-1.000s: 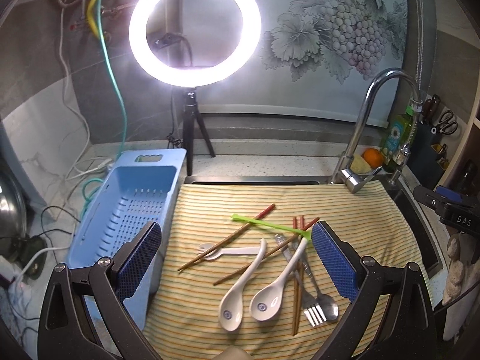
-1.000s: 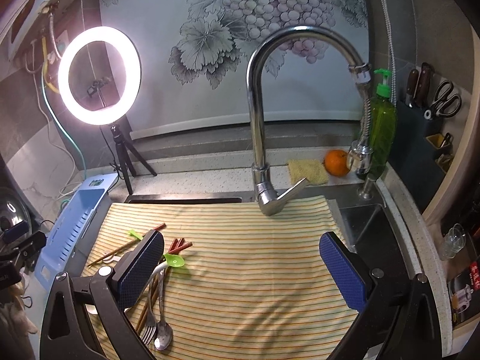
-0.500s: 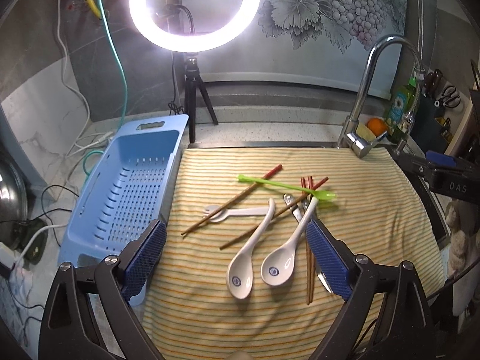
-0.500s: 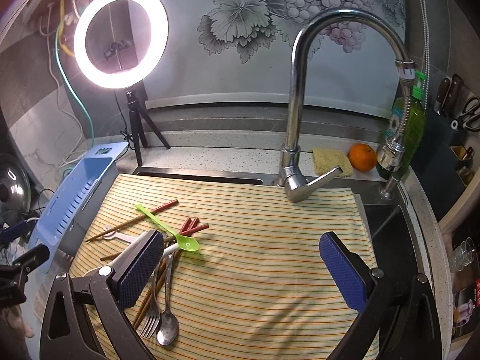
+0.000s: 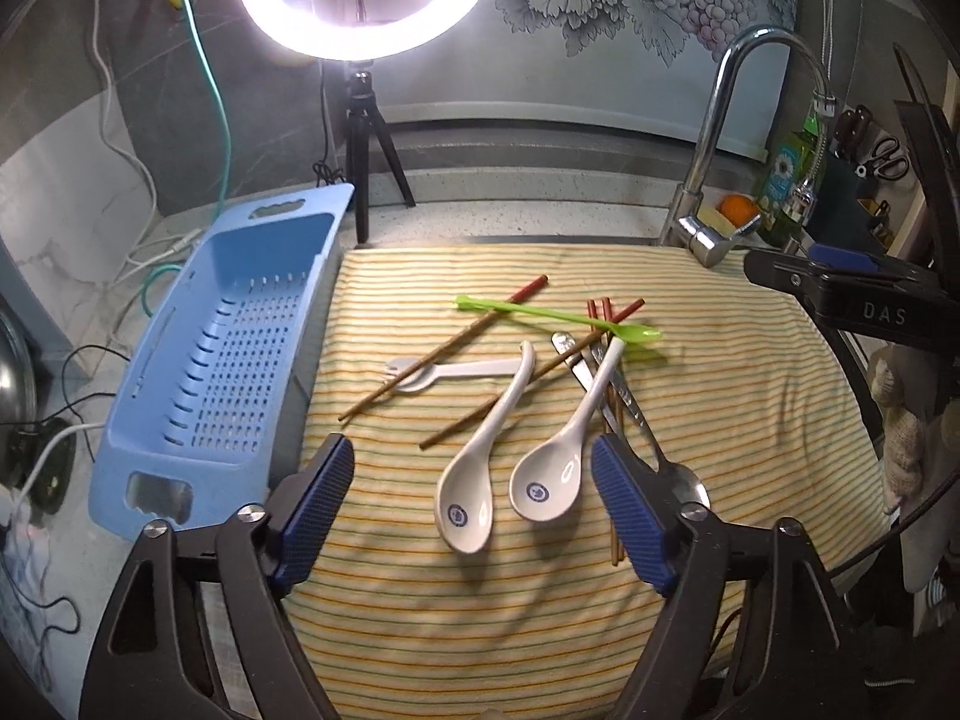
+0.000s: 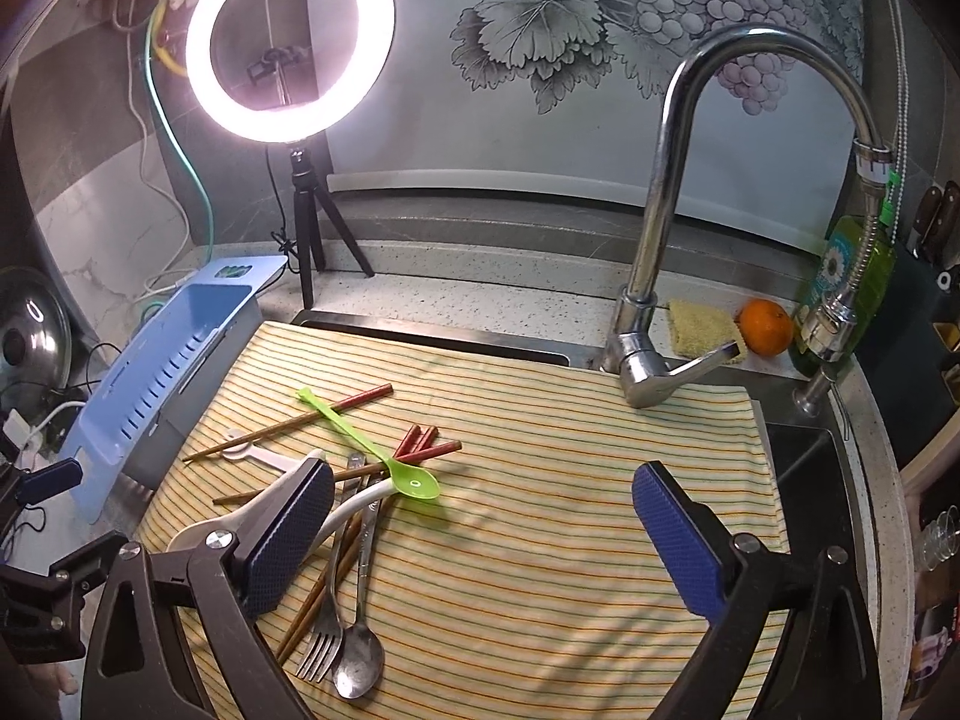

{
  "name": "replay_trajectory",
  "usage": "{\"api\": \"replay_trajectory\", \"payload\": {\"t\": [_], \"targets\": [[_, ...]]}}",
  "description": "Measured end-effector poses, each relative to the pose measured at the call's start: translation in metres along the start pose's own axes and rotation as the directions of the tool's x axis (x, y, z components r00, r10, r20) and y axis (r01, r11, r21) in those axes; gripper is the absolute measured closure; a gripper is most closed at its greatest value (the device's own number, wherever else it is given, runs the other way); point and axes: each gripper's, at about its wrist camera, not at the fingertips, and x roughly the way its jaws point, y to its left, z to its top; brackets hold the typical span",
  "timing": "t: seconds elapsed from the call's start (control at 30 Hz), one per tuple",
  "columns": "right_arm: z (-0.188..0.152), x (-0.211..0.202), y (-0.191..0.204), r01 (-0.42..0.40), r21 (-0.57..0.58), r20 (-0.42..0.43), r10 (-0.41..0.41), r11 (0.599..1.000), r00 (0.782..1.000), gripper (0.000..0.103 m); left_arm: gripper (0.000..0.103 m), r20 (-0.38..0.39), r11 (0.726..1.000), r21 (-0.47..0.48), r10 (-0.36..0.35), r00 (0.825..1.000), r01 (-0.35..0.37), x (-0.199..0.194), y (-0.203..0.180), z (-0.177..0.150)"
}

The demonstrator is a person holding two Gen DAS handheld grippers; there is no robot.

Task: Organize utensils
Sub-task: 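Move the right tool to a white ceramic spoon and grasp its handle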

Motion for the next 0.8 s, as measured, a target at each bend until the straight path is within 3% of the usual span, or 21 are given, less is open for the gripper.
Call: {"api": "replay_trajectory", "payload": {"t": [0.17, 0.23, 0.3, 0.37, 0.5, 0.63, 0.8], "targets": [[0.000, 0.018, -0.001, -0.106, 0.041, -0.064, 0.109, 0.993, 0.992, 0.028, 0.035, -0.037, 0.999, -0.001, -0.053, 0.998, 0.053, 0.008, 0.000, -0.008], [-0.001, 0.031, -0.007, -0.195, 0.104, -0.110, 0.206, 0.975, 0.972, 0.033, 0.040, -0.048, 0.997, 0.002, -0.073, 0.996, 0.073, 0.011, 0.000, -0.010], [-0.003, 0.046, -0.013, -0.265, 0.177, -0.156, 0.293, 0.948, 0.943, 0.046, 0.043, -0.056, 0.995, 0.005, -0.097, 0.994, 0.097, 0.012, -0.001, -0.013], [-0.006, 0.058, -0.016, -0.300, 0.229, -0.192, 0.345, 0.926, 0.919, 0.062, 0.053, -0.068, 0.991, -0.001, -0.130, 0.989, 0.130, 0.015, -0.001, -0.016], [-0.014, 0.076, -0.011, -0.375, 0.308, -0.242, 0.454, 0.874, 0.858, 0.067, 0.059, -0.096, 0.987, -0.003, -0.162, 0.982, 0.163, 0.024, -0.003, -0.024], [-0.014, 0.083, 0.003, -0.427, 0.333, -0.258, 0.517, 0.841, 0.816, 0.073, 0.059, -0.096, 0.992, 0.014, -0.125, 0.988, 0.127, 0.026, 0.003, -0.030], [-0.006, 0.105, 0.028, -0.477, 0.373, -0.298, 0.590, 0.796, 0.750, 0.073, 0.059, -0.114, 0.994, 0.075, -0.075, 0.991, 0.084, 0.032, 0.007, -0.042]]}}
